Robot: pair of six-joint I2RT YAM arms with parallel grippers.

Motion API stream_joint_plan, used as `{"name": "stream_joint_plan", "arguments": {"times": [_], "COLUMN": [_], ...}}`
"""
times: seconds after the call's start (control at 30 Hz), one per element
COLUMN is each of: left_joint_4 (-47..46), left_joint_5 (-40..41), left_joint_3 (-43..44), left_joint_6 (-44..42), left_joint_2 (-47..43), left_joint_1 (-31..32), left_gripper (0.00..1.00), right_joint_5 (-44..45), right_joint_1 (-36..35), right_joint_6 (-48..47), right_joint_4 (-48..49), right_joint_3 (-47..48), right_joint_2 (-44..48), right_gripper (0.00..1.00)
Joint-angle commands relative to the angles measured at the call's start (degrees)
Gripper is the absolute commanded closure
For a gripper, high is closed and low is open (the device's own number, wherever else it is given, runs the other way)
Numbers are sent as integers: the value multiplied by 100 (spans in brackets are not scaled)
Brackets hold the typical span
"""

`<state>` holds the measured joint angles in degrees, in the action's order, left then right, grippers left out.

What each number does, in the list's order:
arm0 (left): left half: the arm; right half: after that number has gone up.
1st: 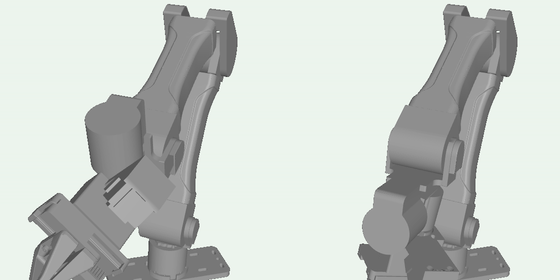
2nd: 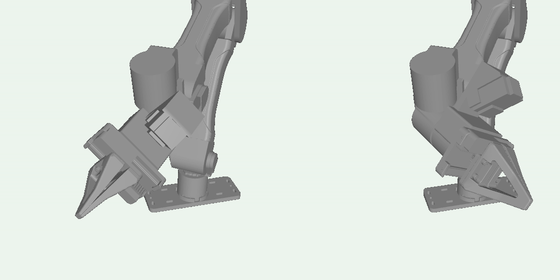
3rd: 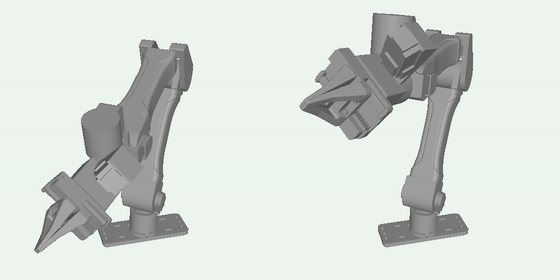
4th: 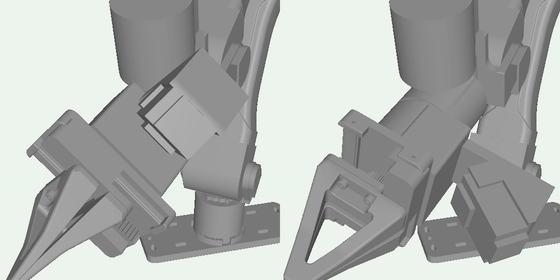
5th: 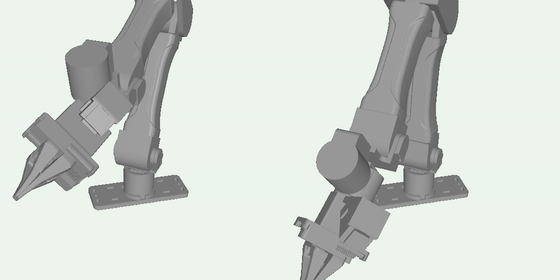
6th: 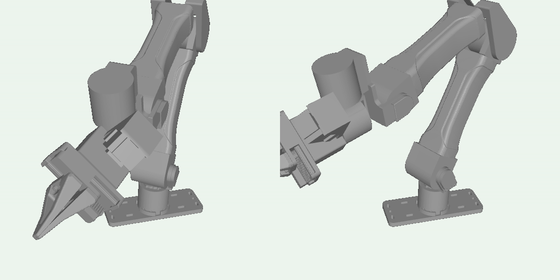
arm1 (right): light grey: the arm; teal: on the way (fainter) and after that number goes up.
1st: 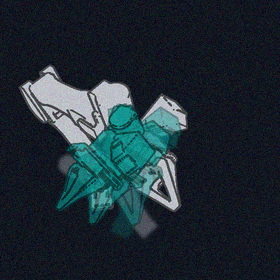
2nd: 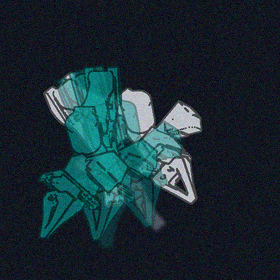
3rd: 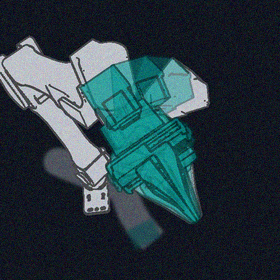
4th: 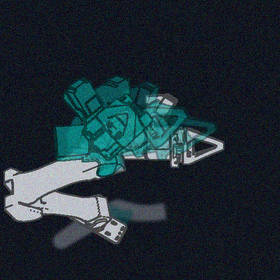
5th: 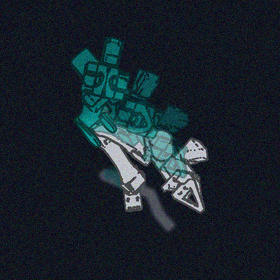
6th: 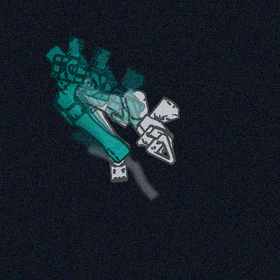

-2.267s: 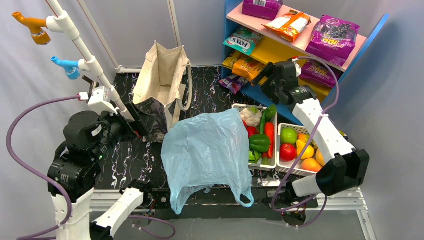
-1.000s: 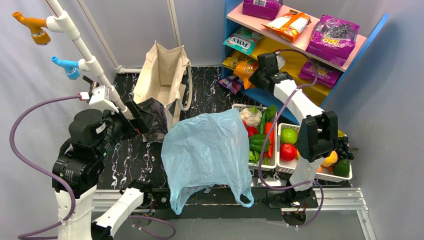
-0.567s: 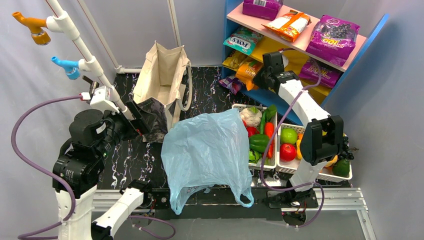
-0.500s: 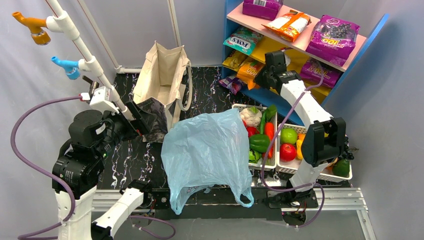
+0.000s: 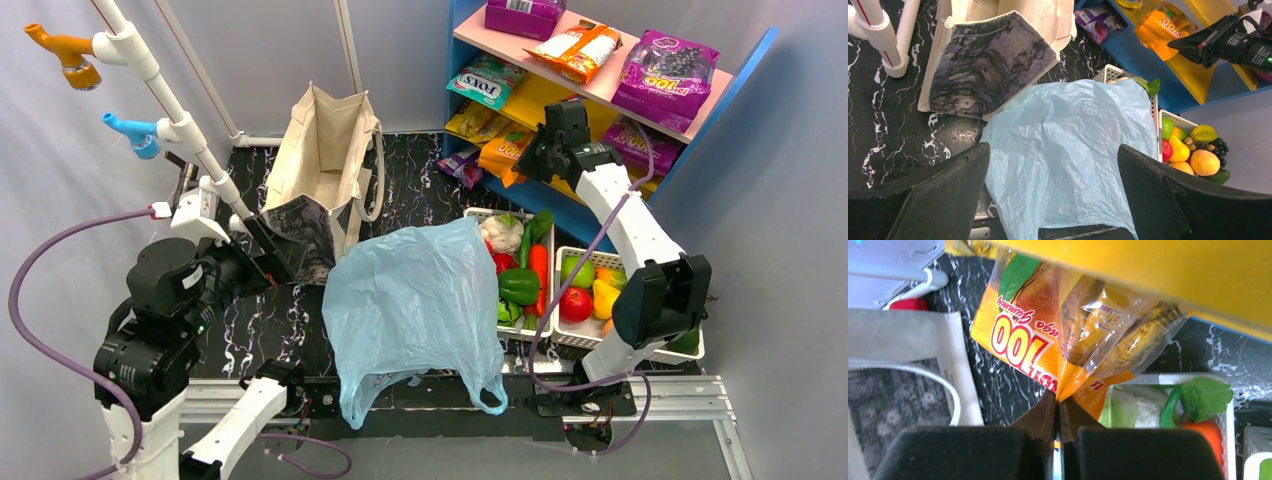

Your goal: Place the food into the grocery bag and tie it

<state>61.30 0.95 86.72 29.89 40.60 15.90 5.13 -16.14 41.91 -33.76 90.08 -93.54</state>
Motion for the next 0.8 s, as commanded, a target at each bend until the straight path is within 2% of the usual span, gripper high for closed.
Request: {"name": "stream_joint_plan", "arguments": {"times": [0.0,0.2,0.4,0.77], "left_joint_4": [180,242,328,203], "left_joint_5": [0,29,-76,-203], "left_joint_3": [-33,-53,-146,-359], "left_joint_6": [153,349,492,717], "left_joint_2": [-183,-327,-406,-486], "left_joint_1": [-21,-25,-24,-20], "left_gripper": [1,0,1,0], "right_joint_5": [-752,-1490,-1707,-2104], "right_joint_1": [-12,-156,-490,-1198], "right_joint_6": [-348,-738,-887,-1207], "right_joint_4": [134,-668,-955,396], "right_joint_3": [343,985,1285,1550], "right_joint_2": [549,545,804,1293], "right_gripper": [99,99,99,99]}}
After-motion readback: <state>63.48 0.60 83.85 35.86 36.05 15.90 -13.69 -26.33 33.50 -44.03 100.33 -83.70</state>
